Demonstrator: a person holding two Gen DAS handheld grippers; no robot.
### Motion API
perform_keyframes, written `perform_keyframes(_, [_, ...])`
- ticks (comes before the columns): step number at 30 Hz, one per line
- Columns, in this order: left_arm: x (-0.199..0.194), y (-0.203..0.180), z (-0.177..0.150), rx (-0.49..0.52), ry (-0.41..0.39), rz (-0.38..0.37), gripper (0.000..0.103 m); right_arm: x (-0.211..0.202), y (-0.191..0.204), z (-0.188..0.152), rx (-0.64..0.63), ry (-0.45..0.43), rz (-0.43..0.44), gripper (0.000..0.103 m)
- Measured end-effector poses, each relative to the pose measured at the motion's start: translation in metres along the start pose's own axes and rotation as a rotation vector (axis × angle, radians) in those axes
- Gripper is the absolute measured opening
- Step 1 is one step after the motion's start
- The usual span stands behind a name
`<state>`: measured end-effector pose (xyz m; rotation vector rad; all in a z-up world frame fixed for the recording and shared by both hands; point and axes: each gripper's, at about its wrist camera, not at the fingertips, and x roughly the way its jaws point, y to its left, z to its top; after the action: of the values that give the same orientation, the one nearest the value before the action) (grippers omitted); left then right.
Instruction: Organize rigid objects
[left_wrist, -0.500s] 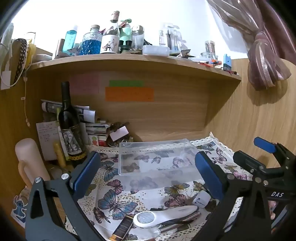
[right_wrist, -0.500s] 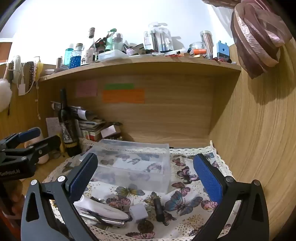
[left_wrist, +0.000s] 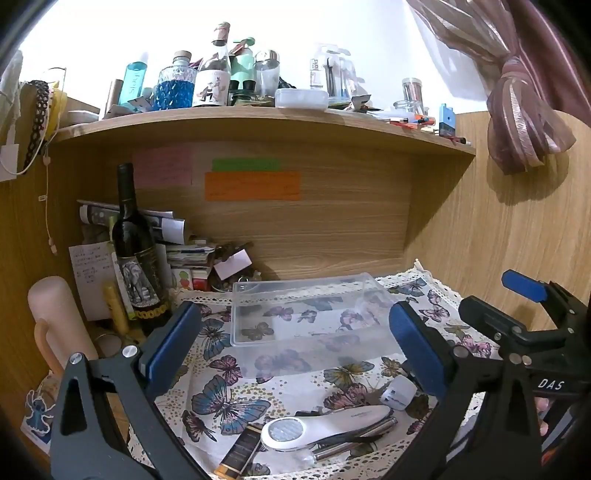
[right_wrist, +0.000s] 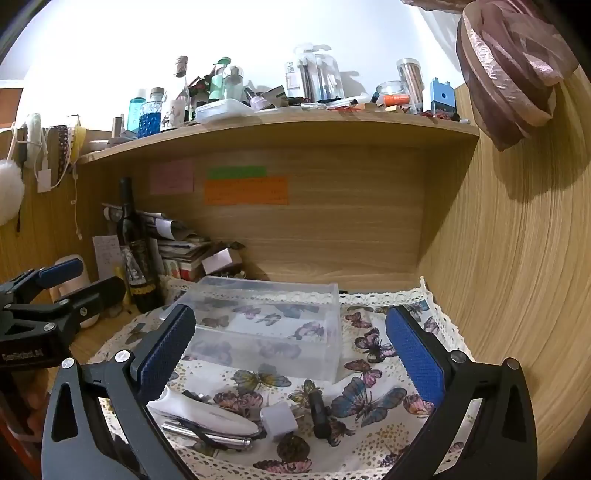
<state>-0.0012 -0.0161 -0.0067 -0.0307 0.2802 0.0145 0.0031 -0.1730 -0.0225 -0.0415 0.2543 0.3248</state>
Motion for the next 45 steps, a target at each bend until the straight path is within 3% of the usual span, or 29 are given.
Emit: perform_keyframes(45, [-0.0055, 0.0082, 0.004, -0.016, 0.0, -0.032, 0.103, -0.0071, 0.0088, 0.0035, 0.01, -0.03, 0.013, 0.103])
